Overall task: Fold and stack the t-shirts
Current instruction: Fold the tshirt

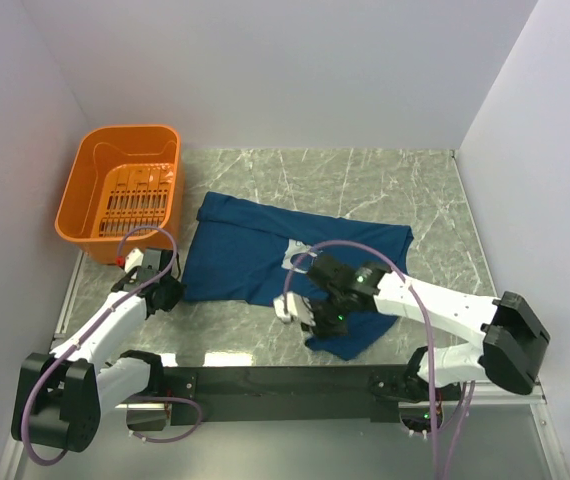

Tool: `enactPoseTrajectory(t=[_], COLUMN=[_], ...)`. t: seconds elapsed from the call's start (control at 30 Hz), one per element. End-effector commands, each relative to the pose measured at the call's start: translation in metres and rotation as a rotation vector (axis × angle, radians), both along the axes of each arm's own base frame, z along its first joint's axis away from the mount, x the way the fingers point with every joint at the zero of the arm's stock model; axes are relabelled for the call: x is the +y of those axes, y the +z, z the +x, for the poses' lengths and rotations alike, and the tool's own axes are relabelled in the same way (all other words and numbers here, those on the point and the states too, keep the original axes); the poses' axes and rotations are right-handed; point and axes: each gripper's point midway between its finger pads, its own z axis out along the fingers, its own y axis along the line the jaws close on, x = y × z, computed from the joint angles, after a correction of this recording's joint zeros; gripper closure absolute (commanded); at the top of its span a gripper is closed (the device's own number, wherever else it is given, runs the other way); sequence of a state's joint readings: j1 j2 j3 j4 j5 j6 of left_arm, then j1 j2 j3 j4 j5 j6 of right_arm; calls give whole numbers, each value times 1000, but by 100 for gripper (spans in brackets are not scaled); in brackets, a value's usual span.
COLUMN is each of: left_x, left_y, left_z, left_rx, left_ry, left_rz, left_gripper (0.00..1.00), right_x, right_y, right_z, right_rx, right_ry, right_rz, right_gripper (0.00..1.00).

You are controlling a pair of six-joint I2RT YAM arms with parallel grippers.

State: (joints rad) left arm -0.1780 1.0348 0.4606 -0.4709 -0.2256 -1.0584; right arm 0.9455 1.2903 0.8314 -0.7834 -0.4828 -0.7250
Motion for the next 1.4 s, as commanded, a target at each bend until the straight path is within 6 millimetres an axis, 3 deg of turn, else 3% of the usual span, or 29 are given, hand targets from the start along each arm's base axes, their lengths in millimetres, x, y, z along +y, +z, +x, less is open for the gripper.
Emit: enactPoseTrajectory(t=[0.0,0.1,0.2,0.23,0.3,0.37,0.47,0.5,0.57,0.6,0.7,0.8,0.93,1.17,1.37], left_x=[-4,-5,-5,-5,-6,-6,-8,-9,-10,-10,-11,-12,-13,-13,-12], left_y=[19,20,21,22,23,24,22,20,19,20,18,16,19,22,23], left_z=[18,19,19,20,20,20,20,19,21,22,25,25,26,24,21], left_rx=[-68,-70,-73,-78,-81,-87,-94,-93,-96,-98,-91,-81,-91,-103,-107], left_ry=[-23,-30,-36,-38,-45,-48,-57,-62,-68,-74,-81,-88,-93,-91,-88], left_rz=[-12,-10,-8,-9,-9,-8,-16,-23,-24,-25,-24,-24,-26,-32,-31], left_gripper=[99,99,99,99,99,99,99,99,99,99,99,99,99,99,99], right_x=[48,65,75,75,68,55,35,26,16,12,7,28,41,52,50], right_y=[40,42,30,28,31,49,61,61,61,52,25,5,-15,-37,-51], right_z=[43,72,94,99,106,112,81,52,24,4,-17,-7,-1,-12,-10], right_rx=[-69,-108,-125,-132,-139,-146,-118,-30,21,51,69,-25,-64,-75,-78], right_ry=[-99,-183,-284,-306,-331,-354,-136,-52,71,142,157,105,82,102,84], right_rz=[134,129,72,62,78,137,184,186,199,181,118,102,43,2,-42], right_gripper=[100,98,65,58,55,52,52,52,54,54,54,53,52,52,52])
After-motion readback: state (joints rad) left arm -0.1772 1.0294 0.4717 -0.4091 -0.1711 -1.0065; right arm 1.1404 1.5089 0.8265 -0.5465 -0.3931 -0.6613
